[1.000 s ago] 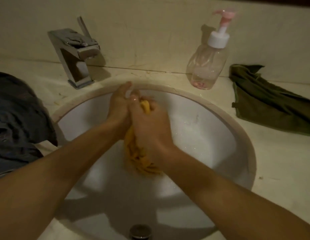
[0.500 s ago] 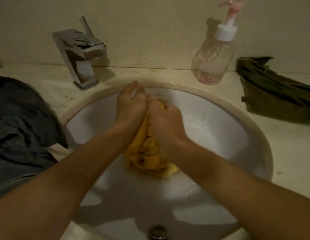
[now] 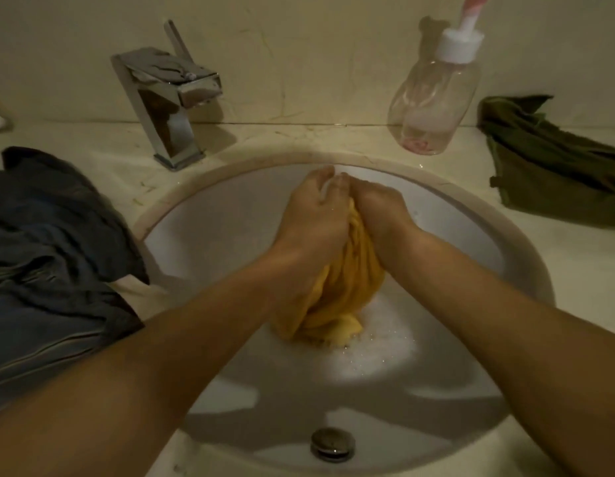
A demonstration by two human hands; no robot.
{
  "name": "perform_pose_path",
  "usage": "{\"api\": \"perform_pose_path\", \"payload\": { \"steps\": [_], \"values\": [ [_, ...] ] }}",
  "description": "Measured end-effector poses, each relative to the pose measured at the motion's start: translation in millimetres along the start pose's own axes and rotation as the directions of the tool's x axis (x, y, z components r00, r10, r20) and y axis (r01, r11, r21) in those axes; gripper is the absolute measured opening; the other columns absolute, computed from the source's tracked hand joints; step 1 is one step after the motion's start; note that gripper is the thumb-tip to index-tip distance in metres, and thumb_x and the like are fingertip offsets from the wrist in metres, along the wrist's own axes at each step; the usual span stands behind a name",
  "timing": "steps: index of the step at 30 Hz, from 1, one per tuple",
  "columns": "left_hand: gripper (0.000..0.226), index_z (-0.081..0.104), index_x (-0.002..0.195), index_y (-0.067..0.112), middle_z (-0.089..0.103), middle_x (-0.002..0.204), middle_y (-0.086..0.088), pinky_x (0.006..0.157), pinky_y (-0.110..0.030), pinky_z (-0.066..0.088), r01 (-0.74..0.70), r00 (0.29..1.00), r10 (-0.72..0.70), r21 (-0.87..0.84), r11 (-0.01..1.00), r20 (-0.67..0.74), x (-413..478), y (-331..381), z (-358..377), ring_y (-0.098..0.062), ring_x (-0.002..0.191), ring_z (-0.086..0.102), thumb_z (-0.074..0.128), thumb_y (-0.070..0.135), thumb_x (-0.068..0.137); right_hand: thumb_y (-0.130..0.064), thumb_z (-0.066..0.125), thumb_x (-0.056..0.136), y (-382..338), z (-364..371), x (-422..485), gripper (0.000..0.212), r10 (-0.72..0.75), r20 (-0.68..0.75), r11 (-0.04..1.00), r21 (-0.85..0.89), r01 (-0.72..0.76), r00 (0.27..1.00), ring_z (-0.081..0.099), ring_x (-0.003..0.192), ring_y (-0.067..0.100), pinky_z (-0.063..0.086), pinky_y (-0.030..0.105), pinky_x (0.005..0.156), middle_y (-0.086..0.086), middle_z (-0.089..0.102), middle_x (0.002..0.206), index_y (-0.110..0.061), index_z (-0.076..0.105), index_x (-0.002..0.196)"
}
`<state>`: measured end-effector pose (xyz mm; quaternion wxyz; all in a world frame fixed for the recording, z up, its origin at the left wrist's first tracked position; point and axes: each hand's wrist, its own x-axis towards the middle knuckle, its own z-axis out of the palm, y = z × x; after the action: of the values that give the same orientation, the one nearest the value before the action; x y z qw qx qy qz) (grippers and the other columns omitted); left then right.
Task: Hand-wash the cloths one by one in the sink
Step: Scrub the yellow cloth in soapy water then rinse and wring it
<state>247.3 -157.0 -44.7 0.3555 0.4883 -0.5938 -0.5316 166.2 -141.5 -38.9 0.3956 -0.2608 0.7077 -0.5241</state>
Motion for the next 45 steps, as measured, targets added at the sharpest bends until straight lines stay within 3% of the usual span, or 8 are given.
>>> {"api": "perform_pose_path", "payload": {
  "steps": [9,18,22,27,31,37,40,45],
  "values": [
    [0.019,0.065,0.110,0.020,0.062,0.083,0.008,0.042,-0.007,0.040,0.090,0.996,-0.091,-0.065,0.994,-0.018,13,2,-16,0.009,0.055,0.059,0.048,0.027,0.105,-0.034,0.059,0.100,6,10,-5,0.026,-0.092,0.035,0.996,-0.011,0.093,0.995,0.068,0.093,0.018,0.056,0.027,0.079,0.000,0.071,0.098,-0.020,0.071,0.119],
    [0.026,0.066,0.101,0.009,0.070,0.074,0.002,0.054,-0.017,0.051,0.080,0.995,-0.089,-0.140,0.987,-0.054,47,-11,-36,-0.021,0.084,0.069,0.041,0.015,0.105,-0.059,0.057,0.096,16,28,-22,0.049,-0.185,0.234,0.980,-0.032,0.198,0.954,0.065,0.110,0.015,0.055,0.036,0.095,-0.004,0.068,0.123,-0.032,0.061,0.137],
    [0.039,0.069,0.111,0.008,0.071,0.109,-0.001,0.074,-0.025,0.049,0.111,0.988,-0.142,0.359,0.927,0.063,48,-14,-34,-0.023,0.098,0.067,0.045,0.038,0.104,-0.061,0.060,0.095,6,-2,5,0.055,-0.089,0.272,0.954,-0.253,0.160,0.958,0.066,0.112,0.024,0.054,0.041,0.098,0.005,0.069,0.124,-0.017,0.065,0.129],
    [0.057,0.040,0.143,0.017,0.055,0.135,-0.011,0.091,-0.041,0.047,-0.054,0.996,-0.028,0.856,0.514,0.079,48,-22,-44,-0.035,0.119,0.055,0.052,0.049,0.097,-0.053,0.058,0.098,17,-17,27,0.063,-0.106,0.130,0.326,-0.932,0.158,0.986,0.032,0.141,0.039,0.032,0.062,0.111,0.012,0.028,0.155,-0.025,0.036,0.150],
    [0.027,0.064,0.109,0.021,0.065,0.100,-0.002,0.068,-0.036,0.053,-0.293,0.937,-0.106,0.915,0.278,0.333,51,-31,-44,-0.022,0.082,0.060,0.065,0.031,0.084,-0.038,0.058,0.099,28,-5,24,0.028,-0.014,0.551,0.387,-0.767,0.512,0.834,0.062,0.109,0.026,0.051,0.035,0.085,0.000,0.064,0.117,-0.020,0.062,0.120],
    [0.042,0.051,0.138,0.020,0.053,0.141,-0.005,0.105,-0.043,0.045,-0.349,0.862,-0.317,0.916,0.196,0.396,51,-55,-46,-0.028,0.124,0.054,0.054,0.032,0.098,-0.037,0.047,0.101,49,-1,46,0.031,0.208,0.487,0.047,-0.871,0.489,0.848,0.056,0.123,0.031,0.049,0.046,0.100,0.008,0.058,0.135,-0.016,0.062,0.118],
    [0.055,0.037,0.149,0.021,0.047,0.147,-0.007,0.107,-0.040,0.045,-0.368,0.823,-0.436,0.927,0.080,0.364,56,-56,-47,-0.028,0.130,0.051,0.054,0.032,0.098,-0.033,0.057,0.097,53,-4,50,0.013,0.003,0.452,0.079,-0.889,0.450,0.892,0.061,0.103,0.028,0.050,0.041,0.080,-0.001,0.055,0.092,-0.020,0.057,0.095],
    [0.057,0.060,0.124,0.024,0.063,0.128,-0.006,0.093,-0.043,0.054,-0.282,0.850,-0.399,0.937,0.208,0.344,51,-36,-50,-0.031,0.110,0.063,0.050,0.041,0.071,-0.023,0.053,0.096,38,-13,55,0.012,-0.185,0.455,0.407,-0.772,0.489,0.871,0.061,0.090,0.028,0.046,0.031,0.067,0.005,0.058,0.098,-0.019,0.057,0.085]
  ]
}}
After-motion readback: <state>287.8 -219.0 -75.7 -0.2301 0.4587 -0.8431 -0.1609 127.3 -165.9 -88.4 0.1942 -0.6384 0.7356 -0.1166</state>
